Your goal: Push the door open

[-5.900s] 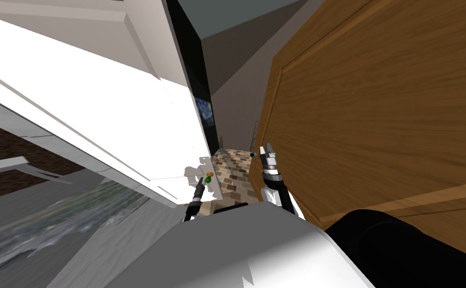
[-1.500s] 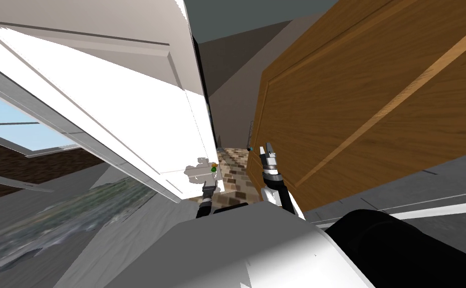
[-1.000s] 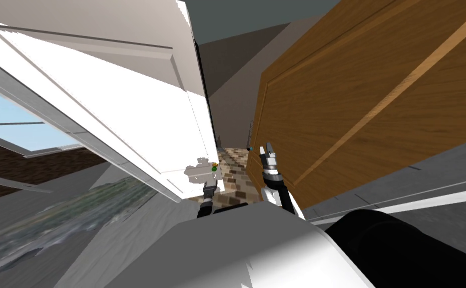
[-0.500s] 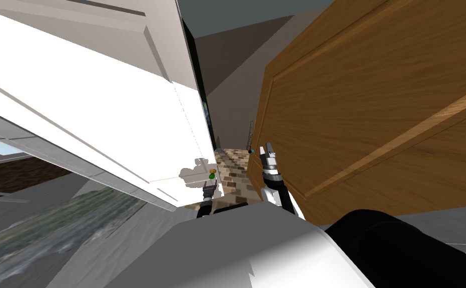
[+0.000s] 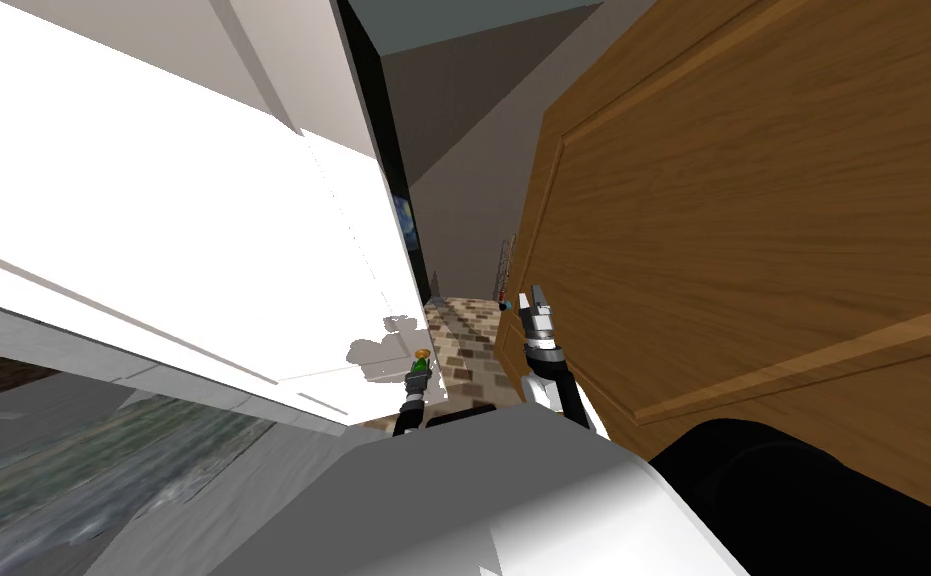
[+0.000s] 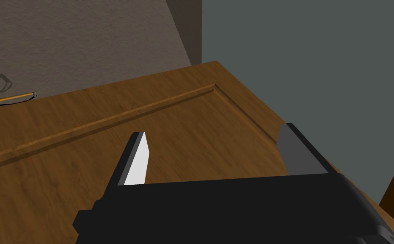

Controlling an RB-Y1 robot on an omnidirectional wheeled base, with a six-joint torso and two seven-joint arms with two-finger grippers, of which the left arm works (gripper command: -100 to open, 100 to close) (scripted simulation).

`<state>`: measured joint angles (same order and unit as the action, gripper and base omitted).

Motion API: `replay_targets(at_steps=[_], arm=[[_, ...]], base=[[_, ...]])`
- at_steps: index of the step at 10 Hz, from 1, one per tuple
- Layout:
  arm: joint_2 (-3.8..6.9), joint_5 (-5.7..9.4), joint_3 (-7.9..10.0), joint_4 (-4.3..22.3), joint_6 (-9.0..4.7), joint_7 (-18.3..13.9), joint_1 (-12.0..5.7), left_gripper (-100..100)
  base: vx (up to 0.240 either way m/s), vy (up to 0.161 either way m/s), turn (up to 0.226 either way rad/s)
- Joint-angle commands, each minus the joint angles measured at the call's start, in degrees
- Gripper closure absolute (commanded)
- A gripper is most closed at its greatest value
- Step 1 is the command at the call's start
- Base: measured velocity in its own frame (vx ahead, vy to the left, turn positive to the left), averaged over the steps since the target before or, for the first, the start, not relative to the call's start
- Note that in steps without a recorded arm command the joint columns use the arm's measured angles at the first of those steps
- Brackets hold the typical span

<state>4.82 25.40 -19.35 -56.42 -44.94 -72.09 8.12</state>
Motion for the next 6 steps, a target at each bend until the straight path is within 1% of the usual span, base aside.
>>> replay_targets(at_steps=[1,5,6], arm=[[0.02,0.01,0.01,0.0,0.00,0.0,0.04,100],[0.02,0.01,0.01,0.0,0.00,0.0,0.04,100],[0.28,0.31,0.73,0.4,0.06,0.4,0.00,100]], base=[[-0.031,0.000,-0.006],[-0.012,0.000,0.000],[0.096,-0.031,0.039]])
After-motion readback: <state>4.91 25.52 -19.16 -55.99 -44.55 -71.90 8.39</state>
